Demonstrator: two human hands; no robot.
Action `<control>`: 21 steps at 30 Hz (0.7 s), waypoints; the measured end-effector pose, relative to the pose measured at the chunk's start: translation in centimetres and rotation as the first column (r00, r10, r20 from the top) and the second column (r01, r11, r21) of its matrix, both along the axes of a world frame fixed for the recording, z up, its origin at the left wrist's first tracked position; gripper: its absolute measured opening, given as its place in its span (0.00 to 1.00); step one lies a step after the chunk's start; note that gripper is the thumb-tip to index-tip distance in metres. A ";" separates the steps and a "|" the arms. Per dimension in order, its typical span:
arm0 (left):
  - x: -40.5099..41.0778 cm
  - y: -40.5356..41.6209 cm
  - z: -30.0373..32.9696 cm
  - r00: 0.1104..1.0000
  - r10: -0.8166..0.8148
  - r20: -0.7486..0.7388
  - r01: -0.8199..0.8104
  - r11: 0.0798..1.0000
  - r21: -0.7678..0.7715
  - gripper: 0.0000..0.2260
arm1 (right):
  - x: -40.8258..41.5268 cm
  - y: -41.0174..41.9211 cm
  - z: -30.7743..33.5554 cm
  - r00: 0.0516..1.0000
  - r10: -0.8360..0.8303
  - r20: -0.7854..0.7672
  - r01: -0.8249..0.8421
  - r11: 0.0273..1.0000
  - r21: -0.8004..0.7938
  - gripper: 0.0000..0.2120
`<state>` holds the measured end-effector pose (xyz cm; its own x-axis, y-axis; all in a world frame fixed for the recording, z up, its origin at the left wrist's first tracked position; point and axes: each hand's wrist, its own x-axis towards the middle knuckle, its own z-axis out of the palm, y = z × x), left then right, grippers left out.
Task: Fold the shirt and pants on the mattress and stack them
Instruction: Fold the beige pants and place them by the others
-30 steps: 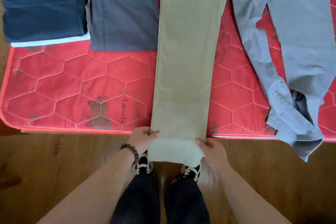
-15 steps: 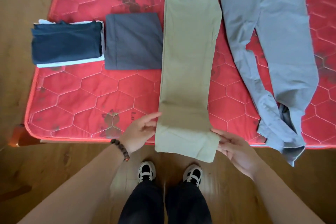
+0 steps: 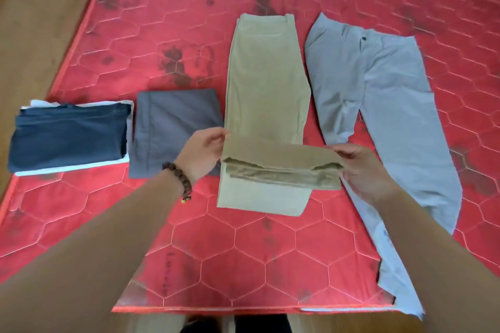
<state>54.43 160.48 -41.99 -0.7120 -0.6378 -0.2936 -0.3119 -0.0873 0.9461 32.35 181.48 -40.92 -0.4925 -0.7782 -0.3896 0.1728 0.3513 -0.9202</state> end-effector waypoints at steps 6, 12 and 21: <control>-6.7 -4.9 -11.4 0.948 0.127 0.293 -0.223 0.920 0.323 0.07 | -5.2 -8.7 -11.0 0.988 -0.098 0.119 0.072 0.976 0.208 0.10; -6.8 -5.0 -14.4 0.893 0.087 0.441 -0.186 0.965 0.187 0.11 | -3.5 -9.4 -16.7 0.989 -0.140 0.056 0.112 0.932 0.345 0.10; -13.1 -12.6 -7.0 0.975 0.222 -0.019 -0.213 0.953 0.215 0.08 | -11.0 -18.0 -8.1 0.977 -0.175 -0.121 0.171 0.984 -0.037 0.10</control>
